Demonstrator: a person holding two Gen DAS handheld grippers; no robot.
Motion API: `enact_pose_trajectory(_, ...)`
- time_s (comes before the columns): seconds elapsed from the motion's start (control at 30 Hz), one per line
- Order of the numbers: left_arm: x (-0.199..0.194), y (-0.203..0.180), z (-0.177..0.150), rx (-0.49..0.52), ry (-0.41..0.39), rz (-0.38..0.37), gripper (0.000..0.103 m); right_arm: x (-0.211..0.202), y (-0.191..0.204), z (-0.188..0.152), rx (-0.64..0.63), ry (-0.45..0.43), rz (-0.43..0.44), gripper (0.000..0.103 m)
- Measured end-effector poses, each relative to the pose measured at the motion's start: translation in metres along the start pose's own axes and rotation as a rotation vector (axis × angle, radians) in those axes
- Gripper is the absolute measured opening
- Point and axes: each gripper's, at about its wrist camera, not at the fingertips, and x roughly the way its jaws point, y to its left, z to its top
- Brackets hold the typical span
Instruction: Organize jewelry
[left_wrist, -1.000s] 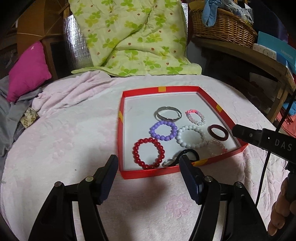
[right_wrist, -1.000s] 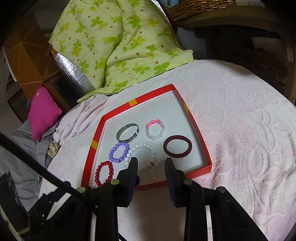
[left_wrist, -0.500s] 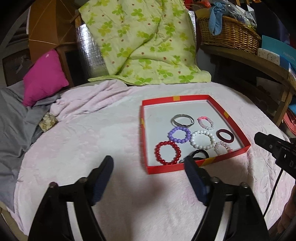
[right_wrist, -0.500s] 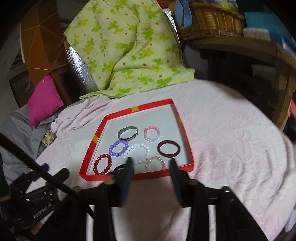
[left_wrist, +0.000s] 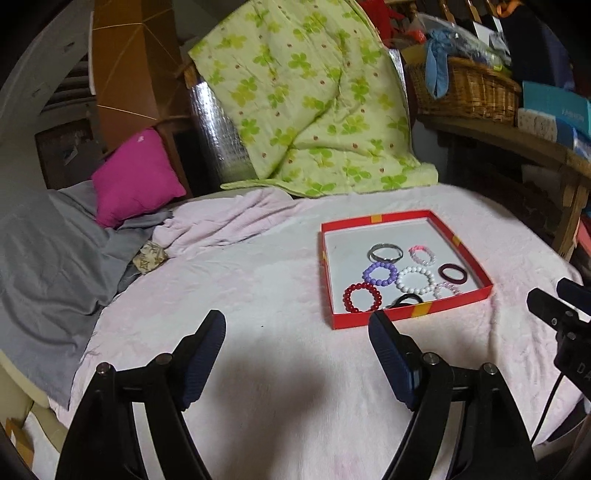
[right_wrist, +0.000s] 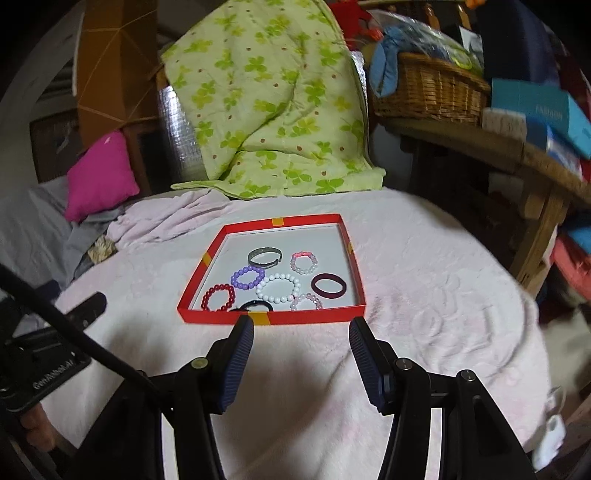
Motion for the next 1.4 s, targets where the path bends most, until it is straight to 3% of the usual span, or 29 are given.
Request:
enact_pose_trajectory(0.3,-0.067,0.023,0.000,-0.023,-0.080,0.031,0.080,-0.062,0.009,0.007,-0.024,-0.027,-0.021,0.061)
enact_pose_trajectory(0.6,-0.108,0.032,0.001,-0.001,-0.110,0.025,0.080,-0.107,0.036,0.014,-0.067,-0.059,-0.018,0.065)
enact_pose_trajectory(1.03,-0.134,0.046,0.007,-0.043,-0.137,0.031,0.080,-0.122,0.052,0.004,-0.074,-0.033,-0.004,0.065)
enact_pose_trajectory(1.4,-0.129,0.049,0.007,-0.071,-0.118,0.024,0.080,-0.124,0.054,0.004,-0.061,-0.031,-0.002,0.065)
